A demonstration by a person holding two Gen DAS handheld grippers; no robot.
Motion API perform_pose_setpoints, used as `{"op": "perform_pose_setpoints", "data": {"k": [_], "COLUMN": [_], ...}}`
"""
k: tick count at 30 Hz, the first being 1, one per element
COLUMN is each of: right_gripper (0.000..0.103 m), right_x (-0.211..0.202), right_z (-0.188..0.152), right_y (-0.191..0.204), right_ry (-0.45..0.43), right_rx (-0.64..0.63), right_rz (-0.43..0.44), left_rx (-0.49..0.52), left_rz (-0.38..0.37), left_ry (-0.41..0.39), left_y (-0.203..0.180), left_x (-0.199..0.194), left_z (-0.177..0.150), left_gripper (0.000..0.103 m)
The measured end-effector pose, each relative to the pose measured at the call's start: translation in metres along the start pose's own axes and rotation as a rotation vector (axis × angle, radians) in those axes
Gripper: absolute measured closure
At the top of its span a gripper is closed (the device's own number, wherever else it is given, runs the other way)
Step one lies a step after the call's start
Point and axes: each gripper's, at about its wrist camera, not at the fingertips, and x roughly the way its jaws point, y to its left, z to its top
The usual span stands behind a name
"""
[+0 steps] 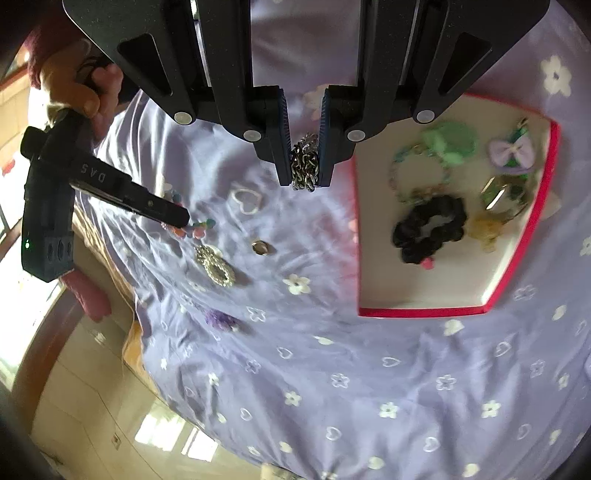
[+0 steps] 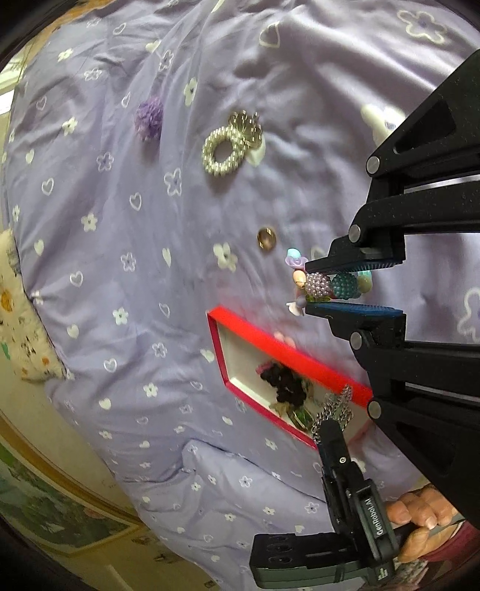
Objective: Organize jewelry
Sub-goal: 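Carry the silver chain and beaded bracelet into the box, open both tools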
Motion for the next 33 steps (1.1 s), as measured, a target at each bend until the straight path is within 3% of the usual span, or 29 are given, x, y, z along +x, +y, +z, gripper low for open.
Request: {"op": "perform_pose_setpoints", "data": {"k": [16,33], "right_gripper": [0.088,0.088], "right_x": [0.017,0.064], "right_z": [-0.004,-0.009], "right_y": [0.071,0.125], "right_ry": [0.033,0.104], "right_rx": [-0.102,-0.173], "right_rz": [0.099,0.184], "left_rx": [-0.113,-0.211], "left_rz": [0.069,0.133], "left_ry": [-0.073,-0.09], "left_y": [0.058,0.113], "left_x": [-0.047,-0.06], "left_z": [-0.012,-0.019], "left_gripper": [0.091,0.091]}}
